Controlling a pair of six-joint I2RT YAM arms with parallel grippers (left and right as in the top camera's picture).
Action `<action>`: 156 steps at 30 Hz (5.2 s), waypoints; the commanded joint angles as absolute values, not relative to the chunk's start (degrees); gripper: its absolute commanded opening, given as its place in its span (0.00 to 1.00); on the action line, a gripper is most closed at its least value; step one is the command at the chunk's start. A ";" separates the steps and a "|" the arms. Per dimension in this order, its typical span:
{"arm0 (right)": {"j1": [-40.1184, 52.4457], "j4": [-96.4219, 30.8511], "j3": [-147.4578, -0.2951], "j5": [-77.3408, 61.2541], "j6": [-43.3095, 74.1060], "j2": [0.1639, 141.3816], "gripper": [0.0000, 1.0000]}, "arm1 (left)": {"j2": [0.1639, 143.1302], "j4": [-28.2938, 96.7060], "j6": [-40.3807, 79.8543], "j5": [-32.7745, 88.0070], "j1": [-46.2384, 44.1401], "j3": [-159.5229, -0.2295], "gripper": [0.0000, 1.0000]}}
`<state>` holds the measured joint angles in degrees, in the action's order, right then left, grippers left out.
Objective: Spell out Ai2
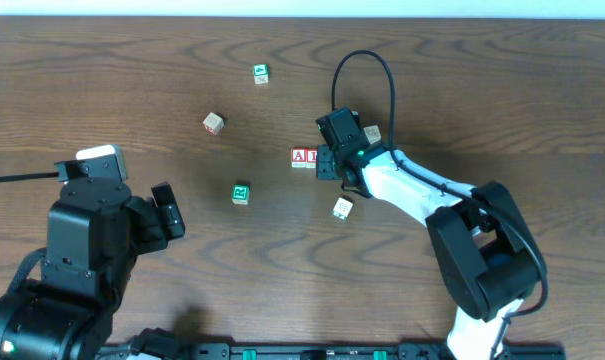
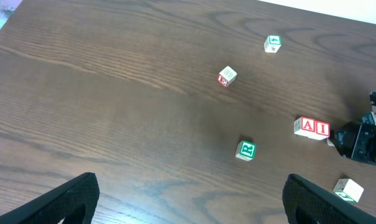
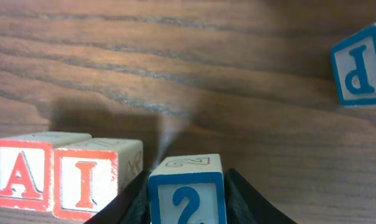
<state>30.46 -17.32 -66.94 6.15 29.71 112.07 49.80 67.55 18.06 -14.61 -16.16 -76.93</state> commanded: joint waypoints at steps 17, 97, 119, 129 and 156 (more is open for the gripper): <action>28.64 -16.01 -67.20 7.73 29.08 111.04 0.36 | 49.87 67.75 18.46 -15.42 -15.88 -77.73 0.95; 28.14 -18.96 -67.35 11.55 27.40 110.80 0.28 | 49.87 68.95 18.48 -15.46 -15.88 -77.73 0.95; 28.14 -18.35 -67.35 11.55 27.40 110.80 0.39 | 49.87 68.95 18.48 -15.46 -15.88 -77.73 0.95; 28.14 -18.15 -67.35 11.55 27.40 110.80 0.44 | 49.87 68.95 18.48 -15.44 -15.88 -77.73 0.95; 22.85 -33.06 -78.76 18.24 12.62 82.98 0.99 | 49.32 63.35 8.36 -2.59 -15.88 -77.73 0.95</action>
<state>23.24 -30.70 -78.26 17.08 16.64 87.88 49.74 65.23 16.12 -11.09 -16.12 -76.95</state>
